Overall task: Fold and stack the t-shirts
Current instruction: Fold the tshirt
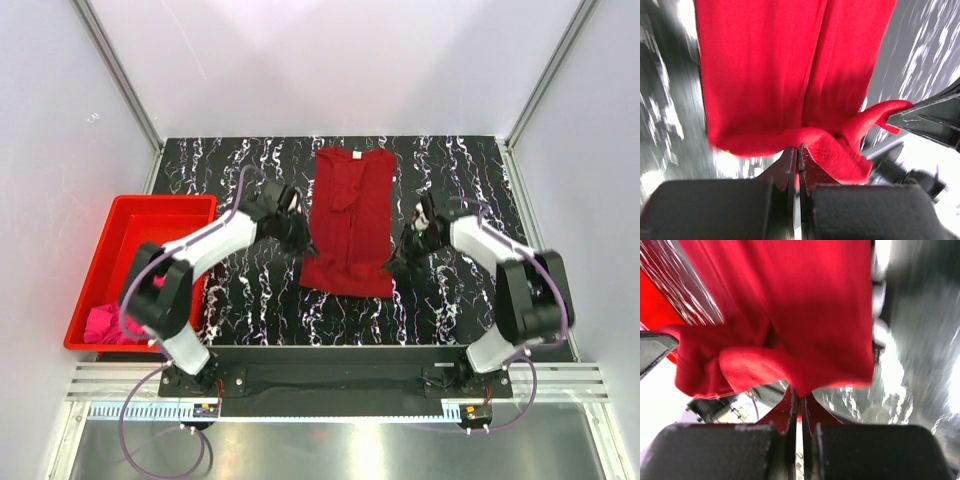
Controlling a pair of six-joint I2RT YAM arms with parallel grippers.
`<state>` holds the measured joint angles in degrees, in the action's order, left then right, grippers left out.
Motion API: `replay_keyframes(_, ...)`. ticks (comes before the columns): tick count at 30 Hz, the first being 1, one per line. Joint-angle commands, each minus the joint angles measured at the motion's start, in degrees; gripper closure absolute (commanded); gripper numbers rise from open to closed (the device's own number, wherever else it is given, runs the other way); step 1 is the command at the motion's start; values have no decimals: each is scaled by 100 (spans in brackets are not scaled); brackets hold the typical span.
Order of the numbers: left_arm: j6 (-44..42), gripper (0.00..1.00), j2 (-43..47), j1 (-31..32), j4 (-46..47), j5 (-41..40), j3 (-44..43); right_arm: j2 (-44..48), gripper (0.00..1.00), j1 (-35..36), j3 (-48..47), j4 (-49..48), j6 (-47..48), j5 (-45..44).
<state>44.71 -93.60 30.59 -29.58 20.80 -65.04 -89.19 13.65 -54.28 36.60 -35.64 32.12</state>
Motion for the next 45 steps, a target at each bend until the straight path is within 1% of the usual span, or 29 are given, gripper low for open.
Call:
replay_keyframes(1,-322,100,-666,-324,-109,126,-1077,-695,100,-344,-950,434,689,-39)
replay_keyframes(2,-340,100,-1007,-369,-126,248,-1290,-1071,100,-406,-1388,497,742,-4)
replay_keyframes(4,-331,100,-1378,-501,-188,311,-1720,-1416,100,-477,-1821,716,865,40)
replay_keyframes(5,-322,100,-1467,-545,-153,328,-1810,-1722,100,-529,-2232,778,918,40)
replay_keyframes(8,-287,100,-1792,-694,-144,425,-2135,-2232,100,-626,-2875,998,997,66)
replay_keyframes(13,-173,100,-2249,-844,-74,548,-2548,-2708,100,-723,-3474,1183,1041,207)
replay_keyframes(16,-138,100,-2417,-879,-48,601,-2768,-2797,100,-829,-3624,1271,1076,216)
replay_keyframes(21,-50,100,-2584,-967,-21,601,-2901,-2990,100,-960,-3879,1262,1129,356)
replay_keyframes(31,-50,100,-2979,-1134,-56,706,-3226,-3570,100,-1048,-4433,1385,1217,559)
replay_keyframes(35,-67,100,-3067,-1160,-74,706,-3287,-3658,100,-1092,-4538,1394,1217,594)
replay_keyframes(42,-32,100,-2962,-1231,-39,504,-3349,-3623,100,-1163,-4758,1464,1173,594)
replay_keyframes(45,-32,100,-3155,-1248,-126,609,-3629,-3781,100,-1163,-4986,1499,1156,655)
